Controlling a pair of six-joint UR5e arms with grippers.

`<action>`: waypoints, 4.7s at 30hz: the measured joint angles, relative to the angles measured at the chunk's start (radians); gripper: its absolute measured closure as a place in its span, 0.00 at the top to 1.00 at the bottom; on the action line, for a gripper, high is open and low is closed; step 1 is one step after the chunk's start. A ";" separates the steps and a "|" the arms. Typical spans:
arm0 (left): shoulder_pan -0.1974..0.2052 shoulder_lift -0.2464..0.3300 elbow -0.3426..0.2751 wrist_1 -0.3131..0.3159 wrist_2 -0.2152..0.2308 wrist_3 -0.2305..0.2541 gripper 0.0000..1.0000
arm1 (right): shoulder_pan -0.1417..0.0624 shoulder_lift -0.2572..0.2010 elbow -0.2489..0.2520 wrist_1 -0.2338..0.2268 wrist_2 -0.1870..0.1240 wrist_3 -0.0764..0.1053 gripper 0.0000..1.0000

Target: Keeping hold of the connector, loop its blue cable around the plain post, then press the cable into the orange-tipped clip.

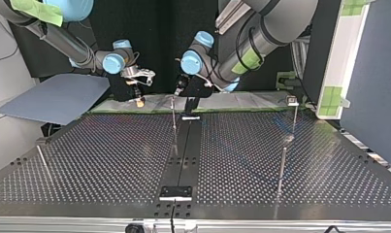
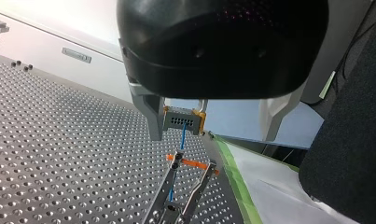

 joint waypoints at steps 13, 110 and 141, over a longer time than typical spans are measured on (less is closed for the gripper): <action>0.000 0.000 0.000 -0.002 -0.031 0.005 1.00 | 0.000 0.001 0.001 0.005 -0.001 -0.007 0.00; -0.057 0.000 -0.041 -0.053 -0.364 0.031 1.00 | 0.060 -0.076 0.223 0.026 -0.005 -0.212 0.00; -0.052 0.000 -0.058 -0.051 -0.365 0.031 1.00 | 0.035 -0.157 0.327 -0.198 -0.072 -0.179 0.00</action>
